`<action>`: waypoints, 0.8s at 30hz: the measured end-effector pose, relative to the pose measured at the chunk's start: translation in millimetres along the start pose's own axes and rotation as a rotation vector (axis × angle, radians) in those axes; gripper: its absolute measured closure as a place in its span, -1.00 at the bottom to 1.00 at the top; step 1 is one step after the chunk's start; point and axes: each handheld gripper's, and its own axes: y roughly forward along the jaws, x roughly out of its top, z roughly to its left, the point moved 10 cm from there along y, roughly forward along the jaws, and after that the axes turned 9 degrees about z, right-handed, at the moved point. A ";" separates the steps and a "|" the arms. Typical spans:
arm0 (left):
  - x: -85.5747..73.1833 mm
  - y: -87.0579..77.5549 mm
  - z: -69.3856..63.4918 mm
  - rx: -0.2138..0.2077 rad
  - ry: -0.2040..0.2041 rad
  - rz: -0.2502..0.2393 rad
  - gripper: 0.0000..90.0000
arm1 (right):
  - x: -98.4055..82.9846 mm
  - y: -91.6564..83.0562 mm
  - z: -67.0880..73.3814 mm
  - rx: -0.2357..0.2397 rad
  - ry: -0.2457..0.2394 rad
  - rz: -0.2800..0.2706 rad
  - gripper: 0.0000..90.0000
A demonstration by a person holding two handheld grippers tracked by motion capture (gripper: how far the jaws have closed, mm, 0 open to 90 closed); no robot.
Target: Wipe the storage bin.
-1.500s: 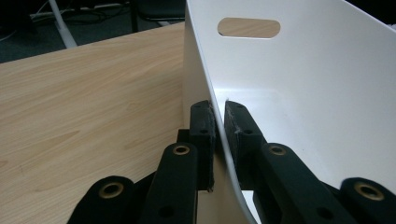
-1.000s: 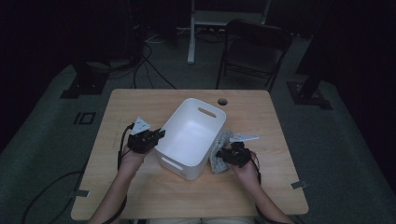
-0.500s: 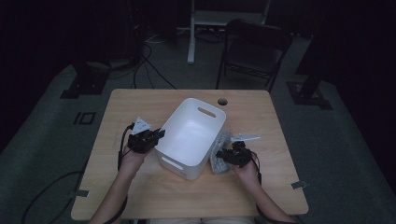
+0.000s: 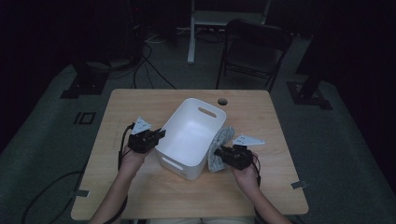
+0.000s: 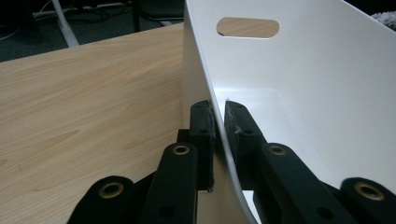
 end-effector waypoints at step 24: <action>0.2 0.3 -0.4 0.005 -0.004 -0.001 0.82 | -30.0 26.6 -14.9 0.001 0.031 0.135 0.65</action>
